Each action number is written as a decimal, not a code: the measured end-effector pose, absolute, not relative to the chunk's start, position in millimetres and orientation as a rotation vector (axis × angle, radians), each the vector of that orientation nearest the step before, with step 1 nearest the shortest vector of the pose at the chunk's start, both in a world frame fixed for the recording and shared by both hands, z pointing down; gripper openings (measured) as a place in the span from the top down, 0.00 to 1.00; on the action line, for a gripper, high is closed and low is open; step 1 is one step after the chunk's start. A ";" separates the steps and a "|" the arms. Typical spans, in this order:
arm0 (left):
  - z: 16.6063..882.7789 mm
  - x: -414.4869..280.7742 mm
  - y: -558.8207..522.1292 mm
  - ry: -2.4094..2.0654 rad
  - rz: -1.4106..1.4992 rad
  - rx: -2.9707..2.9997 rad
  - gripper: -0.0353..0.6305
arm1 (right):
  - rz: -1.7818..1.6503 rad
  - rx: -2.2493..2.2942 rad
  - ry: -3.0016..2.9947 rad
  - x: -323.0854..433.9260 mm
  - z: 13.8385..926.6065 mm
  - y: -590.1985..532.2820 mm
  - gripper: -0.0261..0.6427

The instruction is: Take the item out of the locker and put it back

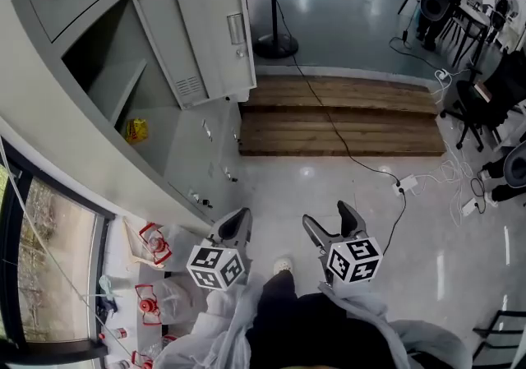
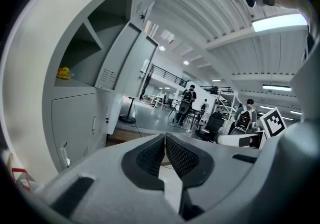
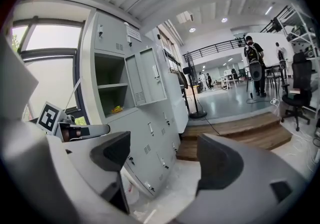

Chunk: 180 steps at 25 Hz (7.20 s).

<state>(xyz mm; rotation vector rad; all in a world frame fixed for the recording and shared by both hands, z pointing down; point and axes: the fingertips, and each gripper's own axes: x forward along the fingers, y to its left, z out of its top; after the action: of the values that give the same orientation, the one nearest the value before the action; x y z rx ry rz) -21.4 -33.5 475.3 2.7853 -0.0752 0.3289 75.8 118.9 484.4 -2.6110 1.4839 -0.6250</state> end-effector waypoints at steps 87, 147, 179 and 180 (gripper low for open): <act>463.0 -70.9 -200.1 -1.840 -0.051 2.170 0.93 | -0.325 -1.130 3.000 94.6 444.5 -278.0 0.36; 429.7 -154.9 -236.4 -1.968 -0.172 2.064 0.93 | -0.363 -1.241 3.582 -37.4 468.2 -495.9 0.27; 414.9 -140.0 -219.4 -1.933 -0.133 2.127 0.93 | -0.118 -1.066 3.369 -24.6 401.6 -423.8 0.49; 413.1 -139.5 -219.6 -1.930 -0.131 2.135 0.93 | -0.114 -1.070 3.344 -18.0 396.7 -415.9 0.49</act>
<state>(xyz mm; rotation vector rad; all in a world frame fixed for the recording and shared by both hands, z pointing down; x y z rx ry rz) -139.5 -219.6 413.1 2.1347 -1.9300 -0.1311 -18.0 -415.9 396.7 -1.0704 3.3439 -0.1142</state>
